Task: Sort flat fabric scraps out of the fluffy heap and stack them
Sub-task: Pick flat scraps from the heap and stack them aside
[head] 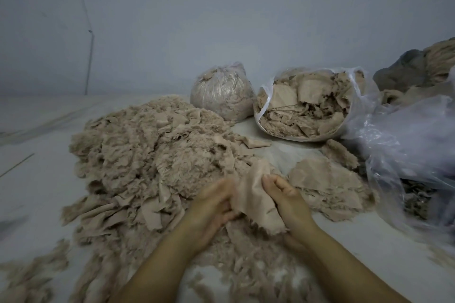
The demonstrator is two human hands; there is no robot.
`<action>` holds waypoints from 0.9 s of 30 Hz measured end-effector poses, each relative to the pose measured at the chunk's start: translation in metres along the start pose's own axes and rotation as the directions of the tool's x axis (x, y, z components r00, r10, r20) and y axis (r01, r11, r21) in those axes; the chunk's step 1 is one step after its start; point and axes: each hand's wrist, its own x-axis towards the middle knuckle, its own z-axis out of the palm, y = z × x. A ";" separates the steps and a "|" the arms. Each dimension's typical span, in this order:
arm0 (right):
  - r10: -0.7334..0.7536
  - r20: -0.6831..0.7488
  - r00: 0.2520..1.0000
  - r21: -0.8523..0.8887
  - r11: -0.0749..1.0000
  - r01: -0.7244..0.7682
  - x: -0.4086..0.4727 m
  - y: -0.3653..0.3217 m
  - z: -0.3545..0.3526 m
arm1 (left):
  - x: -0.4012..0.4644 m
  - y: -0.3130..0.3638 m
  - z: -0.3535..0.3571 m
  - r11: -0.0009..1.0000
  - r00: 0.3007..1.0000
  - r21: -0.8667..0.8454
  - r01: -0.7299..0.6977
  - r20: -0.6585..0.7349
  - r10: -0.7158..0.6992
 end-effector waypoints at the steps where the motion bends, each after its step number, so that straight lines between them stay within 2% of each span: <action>1: 0.023 -0.024 0.999 0.020 1.000 -0.022 0.000 0.003 0.002 | -0.001 -0.003 0.005 0.999 0.999 0.045 0.021 0.026 -0.022; 3: -0.010 -0.130 0.991 -0.010 1.000 0.008 0.002 0.006 0.001 | -0.001 -0.005 0.011 0.995 0.999 0.101 -0.015 -0.040 0.020; 5: -0.092 -0.236 0.967 -0.084 0.994 0.074 0.006 0.002 -0.006 | 0.001 -0.004 0.007 0.994 0.985 0.074 -0.084 -0.148 0.094; 9: -0.212 -0.361 0.908 -0.272 0.955 0.115 0.020 -0.018 -0.028 | -0.002 0.000 0.007 0.975 0.965 0.128 -0.182 -0.165 0.202; 12: -0.165 -0.509 0.845 -0.242 0.969 0.043 0.036 -0.035 -0.054 | -0.002 0.003 0.002 0.959 0.945 0.183 -0.219 -0.203 0.255; 15: -0.058 -0.567 0.822 -0.163 0.986 -0.042 0.039 -0.035 -0.065 | -0.003 0.003 -0.002 0.945 0.947 0.221 -0.242 -0.160 0.280; 18: 0.010 -0.521 0.853 -0.051 0.998 -0.043 0.030 -0.021 -0.045 | -0.005 -0.005 0.010 0.982 0.986 0.098 -0.163 0.040 0.159; 21: -0.059 -0.408 0.911 -0.146 0.989 -0.001 0.017 -0.011 -0.015 | -0.008 -0.013 0.022 0.999 0.976 0.029 -0.017 0.218 0.010; 23: -0.112 -0.283 0.953 -0.243 0.969 0.041 0.007 -0.006 0.002 | -0.008 -0.016 0.024 1.000 0.971 0.024 0.008 0.240 -0.013; 25: -0.142 -0.181 0.973 -0.325 0.942 0.077 0.002 -0.001 0.011 | -0.008 -0.020 0.022 0.996 0.984 0.088 -0.033 0.180 0.017; 27: -0.168 -0.151 0.974 -0.355 0.929 0.106 0.002 0.001 0.011 | -0.007 -0.021 0.019 0.984 0.992 0.160 -0.072 0.110 0.055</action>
